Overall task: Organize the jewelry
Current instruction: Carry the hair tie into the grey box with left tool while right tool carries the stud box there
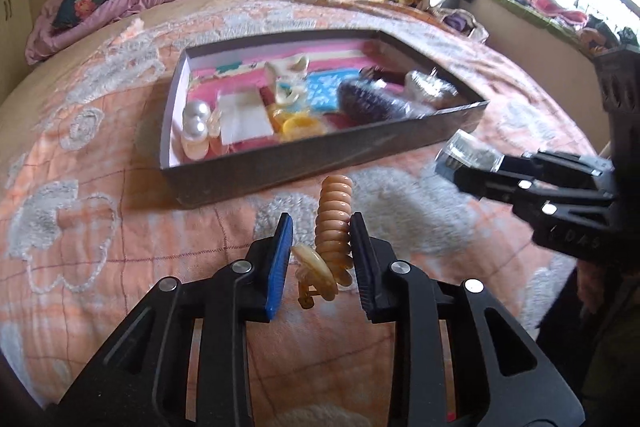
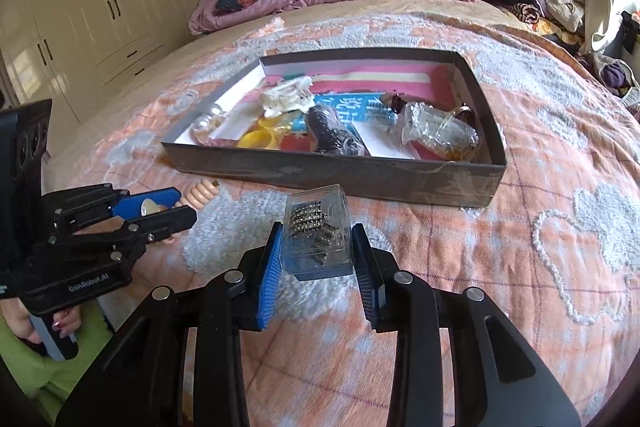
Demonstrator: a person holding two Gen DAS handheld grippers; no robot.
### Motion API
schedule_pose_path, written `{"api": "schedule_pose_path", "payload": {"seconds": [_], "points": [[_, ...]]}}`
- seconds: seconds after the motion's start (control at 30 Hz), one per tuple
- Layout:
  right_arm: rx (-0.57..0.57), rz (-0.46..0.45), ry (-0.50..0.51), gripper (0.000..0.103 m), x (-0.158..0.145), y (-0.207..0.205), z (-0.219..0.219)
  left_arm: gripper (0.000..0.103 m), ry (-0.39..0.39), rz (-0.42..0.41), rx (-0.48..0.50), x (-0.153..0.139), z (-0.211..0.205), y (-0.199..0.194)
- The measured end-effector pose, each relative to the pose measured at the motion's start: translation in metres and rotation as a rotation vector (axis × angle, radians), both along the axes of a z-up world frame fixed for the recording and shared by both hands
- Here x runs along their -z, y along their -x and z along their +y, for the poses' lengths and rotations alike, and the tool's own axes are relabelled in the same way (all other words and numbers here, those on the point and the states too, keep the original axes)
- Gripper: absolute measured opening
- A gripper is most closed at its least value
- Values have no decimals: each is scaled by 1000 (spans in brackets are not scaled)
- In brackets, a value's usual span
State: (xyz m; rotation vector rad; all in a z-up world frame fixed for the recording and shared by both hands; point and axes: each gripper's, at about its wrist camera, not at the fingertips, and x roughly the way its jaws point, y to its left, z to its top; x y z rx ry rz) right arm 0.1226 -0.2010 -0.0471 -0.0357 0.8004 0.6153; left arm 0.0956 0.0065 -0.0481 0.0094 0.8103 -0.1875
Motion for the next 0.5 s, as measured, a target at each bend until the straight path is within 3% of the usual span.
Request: {"api": "schedule_pose_path", "payload": {"seconds": [0.5], "points": [[6, -79, -74, 32, -38, 20, -21, 22, 38, -51, -59, -33, 11, 7]]}}
